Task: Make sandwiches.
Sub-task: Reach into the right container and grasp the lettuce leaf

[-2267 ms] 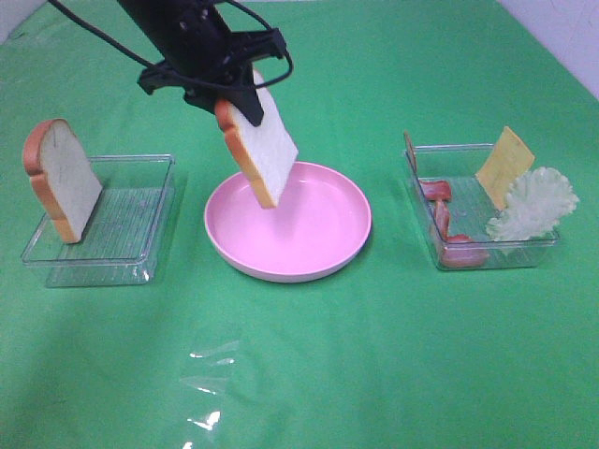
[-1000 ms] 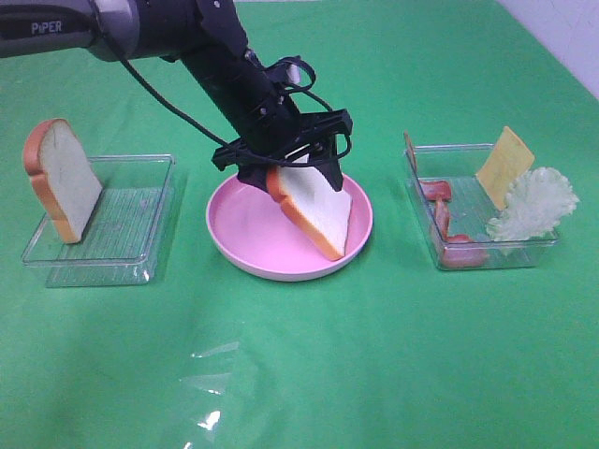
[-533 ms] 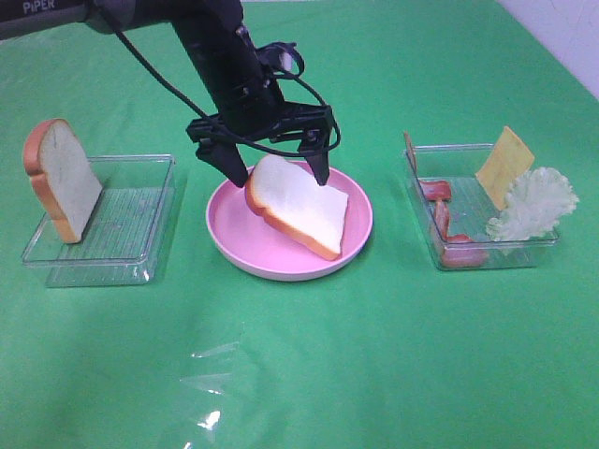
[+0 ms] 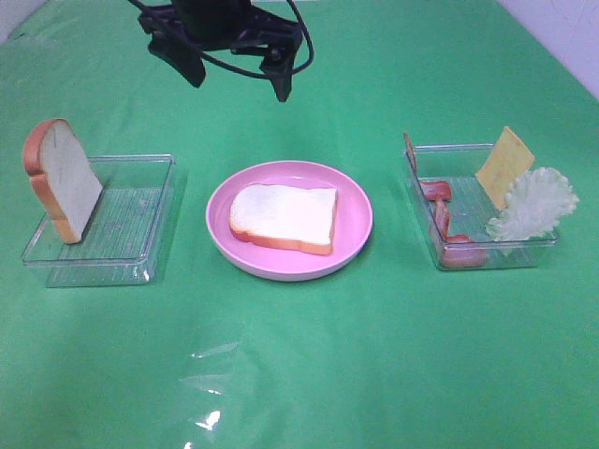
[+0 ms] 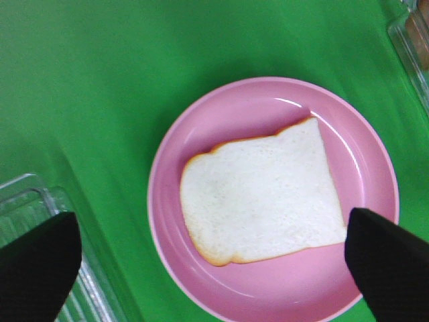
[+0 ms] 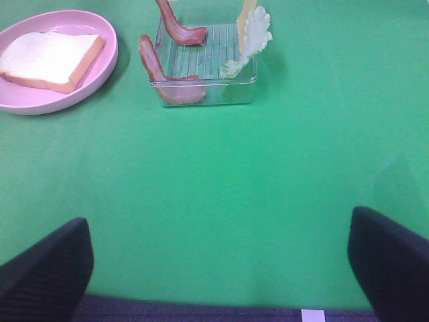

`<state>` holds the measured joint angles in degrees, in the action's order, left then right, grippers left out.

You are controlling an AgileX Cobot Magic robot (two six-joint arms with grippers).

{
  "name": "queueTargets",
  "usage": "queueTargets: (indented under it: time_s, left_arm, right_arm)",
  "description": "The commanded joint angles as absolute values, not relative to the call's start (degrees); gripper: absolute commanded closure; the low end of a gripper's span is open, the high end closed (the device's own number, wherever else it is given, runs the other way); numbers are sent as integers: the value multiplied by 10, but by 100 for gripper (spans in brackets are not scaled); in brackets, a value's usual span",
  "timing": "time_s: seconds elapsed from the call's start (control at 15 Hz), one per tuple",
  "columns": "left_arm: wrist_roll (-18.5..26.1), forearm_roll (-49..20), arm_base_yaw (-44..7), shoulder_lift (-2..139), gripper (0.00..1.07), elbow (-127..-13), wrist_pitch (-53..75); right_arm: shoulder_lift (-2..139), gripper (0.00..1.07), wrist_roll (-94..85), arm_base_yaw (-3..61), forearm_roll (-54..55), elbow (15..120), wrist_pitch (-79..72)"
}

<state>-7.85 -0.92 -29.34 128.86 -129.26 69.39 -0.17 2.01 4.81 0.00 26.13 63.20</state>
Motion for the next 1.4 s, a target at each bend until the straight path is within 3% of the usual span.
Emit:
queueTargets:
  time_s: [0.07, 0.4, 0.53, 0.87, 1.4]
  left_arm:
    - [-76, 25, -295, 1258, 5, -1295, 756]
    - [-77, 66, -254, 1157, 5, -1225, 756]
    - [-77, 61, -179, 1058, 5, -1083, 755]
    - [-84, 60, -96, 899, 5, -861, 755]
    - [-142, 59, -74, 545, 5, -493, 637]
  right_arm:
    - [-21, 9, 16, 48, 0, 261, 630]
    - [-21, 9, 16, 48, 0, 261, 630]
    - [-21, 9, 16, 48, 0, 261, 630]
    - [-21, 9, 16, 48, 0, 261, 630]
    - [-21, 9, 16, 48, 0, 261, 630]
